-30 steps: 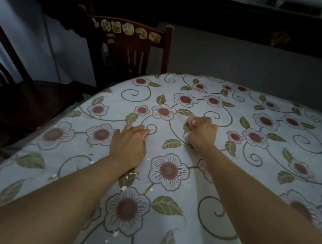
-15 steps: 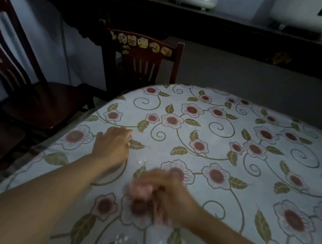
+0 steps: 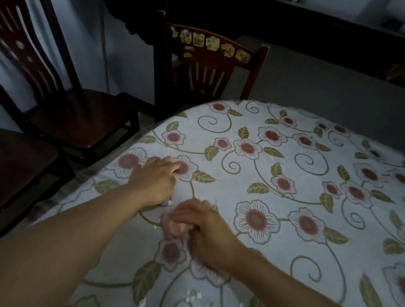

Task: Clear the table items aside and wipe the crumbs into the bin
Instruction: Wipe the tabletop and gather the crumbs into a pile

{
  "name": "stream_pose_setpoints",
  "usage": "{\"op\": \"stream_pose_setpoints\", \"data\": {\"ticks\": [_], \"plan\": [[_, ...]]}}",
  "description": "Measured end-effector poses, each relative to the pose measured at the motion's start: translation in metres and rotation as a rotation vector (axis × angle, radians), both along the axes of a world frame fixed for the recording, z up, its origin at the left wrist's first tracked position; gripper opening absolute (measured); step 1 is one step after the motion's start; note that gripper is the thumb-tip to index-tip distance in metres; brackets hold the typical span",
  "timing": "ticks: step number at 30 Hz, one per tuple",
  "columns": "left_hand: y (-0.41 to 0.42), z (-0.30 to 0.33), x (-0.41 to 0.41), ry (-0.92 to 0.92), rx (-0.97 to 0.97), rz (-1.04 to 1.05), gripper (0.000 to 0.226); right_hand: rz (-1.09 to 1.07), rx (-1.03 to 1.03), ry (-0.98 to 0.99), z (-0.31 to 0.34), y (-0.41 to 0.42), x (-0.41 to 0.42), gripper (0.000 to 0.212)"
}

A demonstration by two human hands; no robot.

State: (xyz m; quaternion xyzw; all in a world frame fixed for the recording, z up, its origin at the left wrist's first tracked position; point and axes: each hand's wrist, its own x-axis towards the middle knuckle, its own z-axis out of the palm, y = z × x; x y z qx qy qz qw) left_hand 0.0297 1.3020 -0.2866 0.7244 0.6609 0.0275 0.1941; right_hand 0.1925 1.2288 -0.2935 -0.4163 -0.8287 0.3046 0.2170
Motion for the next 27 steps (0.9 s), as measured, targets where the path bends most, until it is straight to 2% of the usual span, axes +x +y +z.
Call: {"op": "stream_pose_setpoints", "data": {"ticks": [2,4,6,9,11,15,17,20,23,27], "plan": [[0.001,0.002,-0.015,0.045,0.008,0.023,0.05,0.043,-0.076,0.054,0.012,-0.002,0.001,0.044],[-0.001,0.001,-0.033,0.083,0.008,0.072,0.052,-0.12,-0.08,0.154,0.024,0.027,0.002,0.031],[-0.005,-0.004,-0.045,0.076,0.002,0.086,0.051,-0.374,-0.079,0.169,0.027,0.074,0.011,0.019],[-0.009,-0.015,-0.052,0.112,0.145,0.07,0.053,-0.618,0.04,0.035,0.001,0.145,0.027,0.021],[-0.009,-0.02,-0.051,0.088,0.236,0.065,0.056,-0.665,0.062,-0.11,-0.017,0.172,0.031,0.031],[-0.003,-0.025,-0.053,0.039,0.301,0.107,0.05,-0.552,0.162,-0.19,-0.026,0.184,-0.017,0.028],[-0.001,-0.023,-0.055,0.027,0.315,0.119,0.049,-0.442,0.187,-0.156,-0.025,0.174,-0.037,0.036],[-0.003,-0.017,-0.057,-0.013,0.291,0.142,0.049,-0.277,0.129,-0.057,-0.025,0.147,-0.047,0.029],[-0.006,-0.01,-0.055,0.009,0.266,0.11,0.048,-0.144,0.097,0.054,-0.012,0.117,-0.054,0.046],[-0.003,-0.004,-0.055,0.063,0.18,0.055,0.043,-0.008,0.082,0.028,0.001,0.058,-0.051,0.047]]}}
